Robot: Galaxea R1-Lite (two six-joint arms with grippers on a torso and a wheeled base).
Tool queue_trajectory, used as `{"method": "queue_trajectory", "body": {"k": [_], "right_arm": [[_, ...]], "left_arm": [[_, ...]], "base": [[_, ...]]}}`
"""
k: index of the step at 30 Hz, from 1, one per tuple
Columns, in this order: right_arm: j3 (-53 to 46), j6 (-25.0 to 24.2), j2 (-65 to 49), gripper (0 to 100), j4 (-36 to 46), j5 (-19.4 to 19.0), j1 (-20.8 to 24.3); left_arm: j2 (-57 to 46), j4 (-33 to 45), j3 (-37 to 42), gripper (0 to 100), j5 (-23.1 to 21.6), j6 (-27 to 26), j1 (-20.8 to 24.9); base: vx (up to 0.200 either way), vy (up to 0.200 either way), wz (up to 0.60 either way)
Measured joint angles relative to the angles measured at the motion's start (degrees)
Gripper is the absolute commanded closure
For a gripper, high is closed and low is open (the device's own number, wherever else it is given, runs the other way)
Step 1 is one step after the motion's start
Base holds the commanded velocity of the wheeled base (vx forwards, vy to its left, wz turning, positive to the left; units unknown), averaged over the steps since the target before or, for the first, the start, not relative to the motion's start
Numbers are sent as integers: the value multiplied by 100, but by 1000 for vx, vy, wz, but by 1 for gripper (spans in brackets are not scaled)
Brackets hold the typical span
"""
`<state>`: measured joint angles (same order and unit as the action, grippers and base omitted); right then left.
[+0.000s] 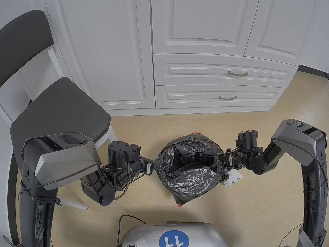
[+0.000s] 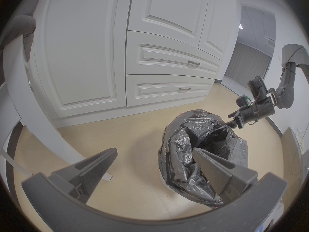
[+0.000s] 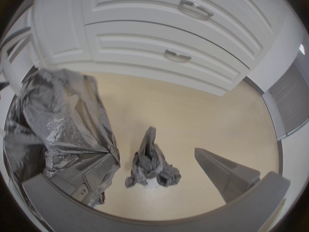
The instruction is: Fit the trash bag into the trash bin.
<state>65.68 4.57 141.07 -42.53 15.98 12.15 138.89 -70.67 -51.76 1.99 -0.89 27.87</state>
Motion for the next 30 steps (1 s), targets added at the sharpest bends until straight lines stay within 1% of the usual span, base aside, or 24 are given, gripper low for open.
{"method": "queue_trajectory", "body": {"k": [5, 12, 19, 22, 24, 30], "right_arm": [[505, -338, 190, 0, 24, 233, -34], [1229, -875, 460, 0, 82, 364, -44], [1813, -1284, 730, 0, 110, 394, -39], [1805, -1291, 744, 0, 233, 375, -45], [1632, -1280, 640, 0, 356, 321, -63], [925, -1245, -91, 0, 525, 40, -83]], "left_arm": [[4, -5, 2, 0, 1, 0, 7], [4, -5, 0, 0, 0, 0, 10], [2, -6, -9, 0, 1, 0, 10], [2, -6, -6, 0, 1, 0, 10], [2, -6, -6, 0, 1, 0, 10], [-2, -6, 0, 0, 0, 0, 10]], "base": [[0, 0, 0], [0, 0, 0], [0, 0, 0], [0, 0, 0], [0, 0, 0], [0, 0, 0]]}}
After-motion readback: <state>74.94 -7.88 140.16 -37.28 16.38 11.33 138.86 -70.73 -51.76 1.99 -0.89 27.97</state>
